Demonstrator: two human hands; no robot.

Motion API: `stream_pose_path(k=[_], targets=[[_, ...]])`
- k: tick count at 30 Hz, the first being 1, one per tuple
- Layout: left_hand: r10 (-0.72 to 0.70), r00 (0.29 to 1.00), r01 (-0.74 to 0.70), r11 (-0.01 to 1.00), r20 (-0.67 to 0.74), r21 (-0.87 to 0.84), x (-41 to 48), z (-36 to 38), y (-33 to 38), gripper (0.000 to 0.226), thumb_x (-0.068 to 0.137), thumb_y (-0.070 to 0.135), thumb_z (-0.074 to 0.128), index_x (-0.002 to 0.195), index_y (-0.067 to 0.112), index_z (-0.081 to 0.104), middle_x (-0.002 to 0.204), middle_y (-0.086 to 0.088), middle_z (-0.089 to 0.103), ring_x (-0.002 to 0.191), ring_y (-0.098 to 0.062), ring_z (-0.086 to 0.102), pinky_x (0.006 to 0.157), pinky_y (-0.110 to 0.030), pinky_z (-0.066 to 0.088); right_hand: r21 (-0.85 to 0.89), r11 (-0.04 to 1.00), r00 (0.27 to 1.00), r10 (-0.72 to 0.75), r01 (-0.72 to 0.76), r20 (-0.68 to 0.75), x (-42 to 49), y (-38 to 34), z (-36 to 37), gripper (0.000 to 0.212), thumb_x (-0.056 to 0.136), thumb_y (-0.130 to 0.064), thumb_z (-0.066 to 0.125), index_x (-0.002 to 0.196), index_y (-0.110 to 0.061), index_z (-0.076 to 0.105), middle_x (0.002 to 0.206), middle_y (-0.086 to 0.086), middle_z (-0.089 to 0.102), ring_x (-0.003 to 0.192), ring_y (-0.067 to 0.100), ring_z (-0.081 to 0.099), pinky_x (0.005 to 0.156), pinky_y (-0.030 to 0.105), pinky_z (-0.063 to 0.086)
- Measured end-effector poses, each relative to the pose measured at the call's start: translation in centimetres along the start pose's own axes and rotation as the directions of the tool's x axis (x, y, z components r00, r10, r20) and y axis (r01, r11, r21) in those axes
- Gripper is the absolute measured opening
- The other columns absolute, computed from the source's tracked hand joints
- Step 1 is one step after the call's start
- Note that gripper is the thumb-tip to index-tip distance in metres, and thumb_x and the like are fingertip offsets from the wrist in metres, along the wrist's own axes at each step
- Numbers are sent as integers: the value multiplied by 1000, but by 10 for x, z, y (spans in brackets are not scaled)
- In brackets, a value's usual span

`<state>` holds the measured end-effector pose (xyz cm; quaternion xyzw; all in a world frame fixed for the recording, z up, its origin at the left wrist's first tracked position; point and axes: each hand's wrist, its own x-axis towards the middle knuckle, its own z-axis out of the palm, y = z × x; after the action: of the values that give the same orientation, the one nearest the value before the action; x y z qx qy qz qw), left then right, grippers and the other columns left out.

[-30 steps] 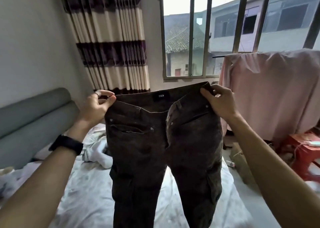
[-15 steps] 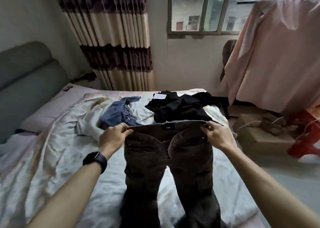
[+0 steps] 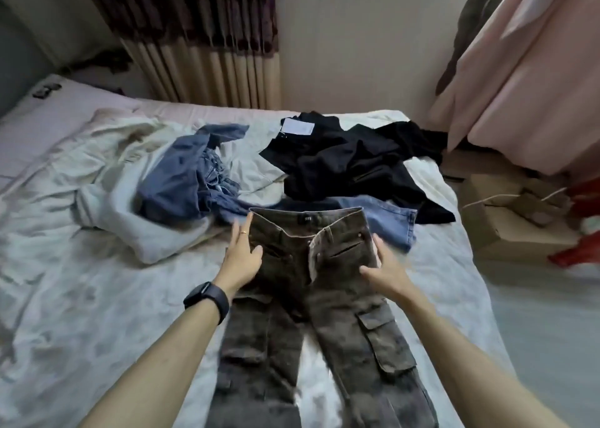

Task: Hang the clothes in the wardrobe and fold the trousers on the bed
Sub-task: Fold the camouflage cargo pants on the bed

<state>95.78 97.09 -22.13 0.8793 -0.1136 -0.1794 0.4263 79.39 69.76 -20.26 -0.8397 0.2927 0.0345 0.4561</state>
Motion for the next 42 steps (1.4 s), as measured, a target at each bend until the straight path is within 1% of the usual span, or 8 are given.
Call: stream_pose_path(k=[12,17,21,26,30,33,37,42], targets=[[-217,943,190,973,254,129,-256,201,-122,41,98,10,43,135,24,53,139,7,49,122,-18,54,97,-30,45,-12,719,695,667,-695,-267,-213,257,85,37,94,-16,54,129,-7,59,129,21,60,120,39,54,102,47,44],[-255,842,170,962,476,214,-343,261,-133,61,91,6,50,149,20,38,151,3,36,138,-20,41,109,-23,34,-259,695,738,658,-671,-147,-281,328,80,62,90,-12,61,148,-8,41,151,18,43,137,40,40,115,50,30],[-371,840,334,928,396,162,-352,296,-139,78,87,10,65,156,25,32,157,-8,23,143,-29,31,115,-41,34,-225,772,803,584,-595,-118,-275,361,76,68,93,-28,68,151,-11,37,151,15,46,138,37,42,116,49,26],[-349,921,347,937,172,43,-349,314,-143,29,94,18,67,123,13,67,128,-12,60,120,-30,56,98,-22,38,-90,851,849,498,-518,-176,-284,376,71,8,92,-21,61,95,-14,64,93,13,65,93,33,56,75,37,39],[-445,852,479,875,275,-70,-390,314,-136,49,96,48,62,121,7,67,117,-9,70,116,-27,62,102,-41,48,176,829,800,559,-532,-218,-349,380,64,32,93,-16,51,63,-12,41,63,3,46,71,25,41,64,37,32],[-544,775,608,782,321,-141,-442,308,-125,65,94,53,62,129,-1,60,127,-17,66,122,-32,60,106,-48,46,162,789,753,614,-592,-236,-429,391,68,31,95,-20,50,67,-7,44,66,10,51,73,30,47,73,44,39],[-589,768,584,805,251,101,-502,306,-125,17,95,37,65,97,20,61,95,0,71,107,-27,65,84,-28,45,-154,684,692,722,-713,7,-517,427,73,13,94,-25,53,89,-14,54,83,14,62,86,38,59,71,41,39],[-671,679,558,735,298,386,-555,288,-147,31,97,31,59,124,16,55,130,-10,59,120,-31,56,98,-36,47,-454,587,517,808,-670,282,-569,437,84,65,91,-37,59,148,-18,36,130,12,62,112,33,60,78,32,42]])
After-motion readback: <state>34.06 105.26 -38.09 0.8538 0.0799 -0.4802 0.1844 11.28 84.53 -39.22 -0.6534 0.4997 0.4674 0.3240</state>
